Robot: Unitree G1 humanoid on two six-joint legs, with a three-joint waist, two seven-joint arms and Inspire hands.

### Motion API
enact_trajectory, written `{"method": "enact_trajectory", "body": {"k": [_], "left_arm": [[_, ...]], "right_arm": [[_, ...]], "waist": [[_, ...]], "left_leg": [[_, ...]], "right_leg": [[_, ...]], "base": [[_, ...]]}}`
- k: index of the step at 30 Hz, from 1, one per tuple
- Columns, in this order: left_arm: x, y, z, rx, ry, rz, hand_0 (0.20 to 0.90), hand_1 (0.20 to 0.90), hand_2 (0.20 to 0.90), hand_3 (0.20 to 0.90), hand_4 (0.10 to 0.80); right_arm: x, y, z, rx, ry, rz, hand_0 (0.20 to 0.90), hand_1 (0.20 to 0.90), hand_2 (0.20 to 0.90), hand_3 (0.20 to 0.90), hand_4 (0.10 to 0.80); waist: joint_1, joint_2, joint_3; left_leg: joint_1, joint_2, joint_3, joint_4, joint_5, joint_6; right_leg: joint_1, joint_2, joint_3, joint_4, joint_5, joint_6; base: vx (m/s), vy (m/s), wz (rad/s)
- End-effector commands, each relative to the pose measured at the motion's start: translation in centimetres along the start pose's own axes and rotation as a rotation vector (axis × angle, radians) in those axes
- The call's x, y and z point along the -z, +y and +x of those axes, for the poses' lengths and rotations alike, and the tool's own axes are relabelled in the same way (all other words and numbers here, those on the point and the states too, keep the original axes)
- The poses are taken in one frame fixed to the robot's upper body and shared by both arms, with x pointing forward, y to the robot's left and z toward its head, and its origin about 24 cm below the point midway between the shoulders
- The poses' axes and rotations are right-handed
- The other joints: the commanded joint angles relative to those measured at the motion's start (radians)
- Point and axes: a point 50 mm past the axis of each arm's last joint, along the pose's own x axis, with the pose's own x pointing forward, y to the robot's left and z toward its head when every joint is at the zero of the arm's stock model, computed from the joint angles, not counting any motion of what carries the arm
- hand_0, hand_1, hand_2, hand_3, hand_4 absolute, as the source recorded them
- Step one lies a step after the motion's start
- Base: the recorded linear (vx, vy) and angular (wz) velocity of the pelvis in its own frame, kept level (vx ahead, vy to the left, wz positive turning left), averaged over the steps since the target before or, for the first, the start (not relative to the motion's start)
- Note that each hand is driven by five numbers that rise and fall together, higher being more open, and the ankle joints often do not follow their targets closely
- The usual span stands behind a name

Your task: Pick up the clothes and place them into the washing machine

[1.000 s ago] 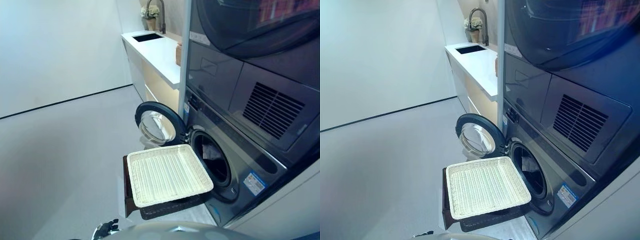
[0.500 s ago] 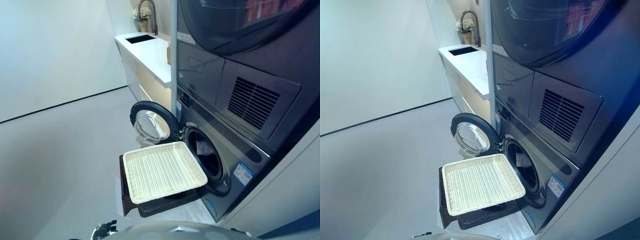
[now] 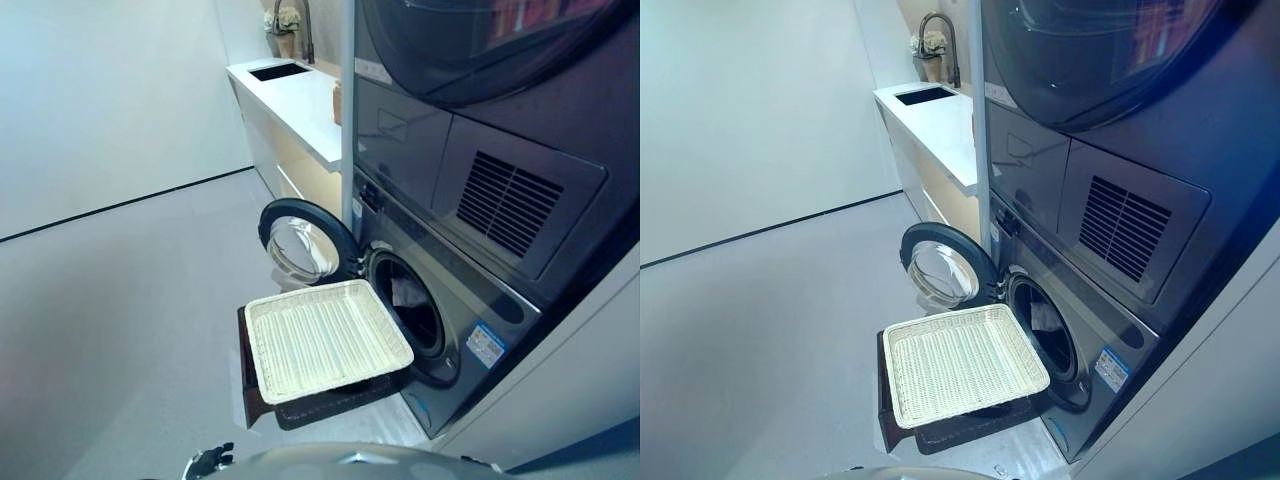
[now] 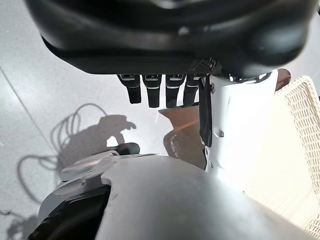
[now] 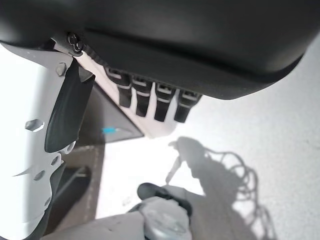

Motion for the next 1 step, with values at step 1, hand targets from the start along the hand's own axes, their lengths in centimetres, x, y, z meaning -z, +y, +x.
{"method": "enact_trajectory", "body": {"k": [1], "left_arm": [[-3.05, 1.80, 0.58, -0.055, -0.090, -0.019, 0.900, 0.900, 0.900, 0.900, 0.800]], "right_arm": [[-2.72, 1.08, 0.21, -0.020, -0.077, 0.024, 0.900, 0.900, 0.900, 0.900, 0.800]], "waist": [[-0.008, -0.053, 0.003]], "left_leg": [[0.009, -0.049, 0.005, -0.032, 0.052, -0.037]], "right_leg": [[0.133, -0.038, 0.009, -0.177, 0.050, 0.043]], "base": [[0.000, 0.000, 0.00]]}}
